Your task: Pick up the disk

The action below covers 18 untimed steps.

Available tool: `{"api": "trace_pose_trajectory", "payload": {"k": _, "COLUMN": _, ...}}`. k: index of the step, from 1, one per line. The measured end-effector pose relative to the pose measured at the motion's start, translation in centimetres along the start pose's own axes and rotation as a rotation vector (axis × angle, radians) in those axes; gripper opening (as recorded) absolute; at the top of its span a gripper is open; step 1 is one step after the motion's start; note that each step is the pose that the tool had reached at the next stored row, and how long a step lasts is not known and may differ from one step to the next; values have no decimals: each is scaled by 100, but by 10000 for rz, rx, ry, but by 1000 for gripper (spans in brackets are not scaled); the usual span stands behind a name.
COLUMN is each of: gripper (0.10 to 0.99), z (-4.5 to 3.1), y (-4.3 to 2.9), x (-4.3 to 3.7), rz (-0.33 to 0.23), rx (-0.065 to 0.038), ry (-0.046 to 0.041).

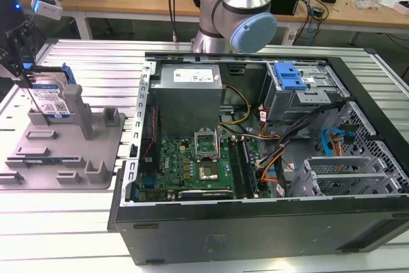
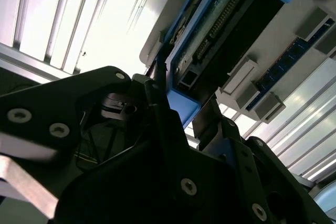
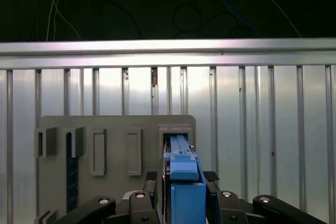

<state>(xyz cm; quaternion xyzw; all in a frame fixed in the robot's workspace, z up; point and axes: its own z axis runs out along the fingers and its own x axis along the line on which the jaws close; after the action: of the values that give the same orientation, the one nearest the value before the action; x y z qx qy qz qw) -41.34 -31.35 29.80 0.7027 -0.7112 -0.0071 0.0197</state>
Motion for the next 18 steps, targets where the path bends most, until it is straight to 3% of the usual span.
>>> {"api": "trace_pose_trajectory", "payload": {"k": 16, "gripper": 455, "z": 13, "y": 0, "x": -6, "rz": 1, "rx": 0, "ry": 0}}
{"api": "trace_pose_trajectory", "payload": {"k": 17, "gripper": 443, "z": 14, "y": 0, "x": -6, "rz": 1, "rx": -1, "ry": 0}}
{"api": "trace_pose_trajectory", "payload": {"k": 18, "gripper": 365, "z": 15, "y": 0, "x": -6, "rz": 1, "rx": -1, "ry": 0}}
